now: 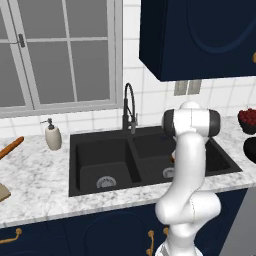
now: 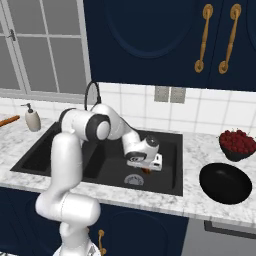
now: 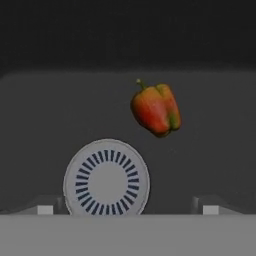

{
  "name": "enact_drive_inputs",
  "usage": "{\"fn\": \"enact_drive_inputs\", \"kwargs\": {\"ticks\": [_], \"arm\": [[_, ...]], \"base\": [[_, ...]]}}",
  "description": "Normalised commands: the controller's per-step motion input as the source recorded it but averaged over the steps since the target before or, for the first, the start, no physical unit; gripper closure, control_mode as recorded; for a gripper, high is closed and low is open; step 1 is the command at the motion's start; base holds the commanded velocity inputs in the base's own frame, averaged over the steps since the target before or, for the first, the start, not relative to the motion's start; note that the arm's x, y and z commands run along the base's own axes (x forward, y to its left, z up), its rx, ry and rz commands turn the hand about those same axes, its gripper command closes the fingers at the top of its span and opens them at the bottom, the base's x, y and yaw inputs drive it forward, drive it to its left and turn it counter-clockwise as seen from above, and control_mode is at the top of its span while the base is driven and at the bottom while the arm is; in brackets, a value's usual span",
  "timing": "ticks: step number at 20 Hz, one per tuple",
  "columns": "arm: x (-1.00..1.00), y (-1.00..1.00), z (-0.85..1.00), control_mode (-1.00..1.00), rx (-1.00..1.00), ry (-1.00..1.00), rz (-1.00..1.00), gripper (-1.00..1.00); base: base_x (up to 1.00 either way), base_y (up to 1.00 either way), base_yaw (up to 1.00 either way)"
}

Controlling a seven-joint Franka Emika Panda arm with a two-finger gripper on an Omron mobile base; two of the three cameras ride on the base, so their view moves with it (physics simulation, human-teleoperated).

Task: Pick the bell pepper from the sink and place it in the bowl. Then pick the bowl and place it in the microwave. Then close the microwave door and press the start button.

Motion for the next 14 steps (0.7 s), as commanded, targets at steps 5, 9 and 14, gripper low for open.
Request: {"fn": "enact_drive_inputs", "kwargs": {"ticks": [5, 9, 14], "arm": [[0.60, -0.05, -0.47, -1.00, 0.03, 0.01, -0.06, -1.00], [0.54, -0.08, -0.41, -1.00, 0.03, 0.01, -0.05, -1.00], [0.53, -0.06, -0.36, -1.00, 0.03, 0.04, -0.02, -1.00]], "base": [[0.00, 0.00, 0.00], [0.00, 0.00, 0.00], [0.00, 0.00, 0.00]]}}
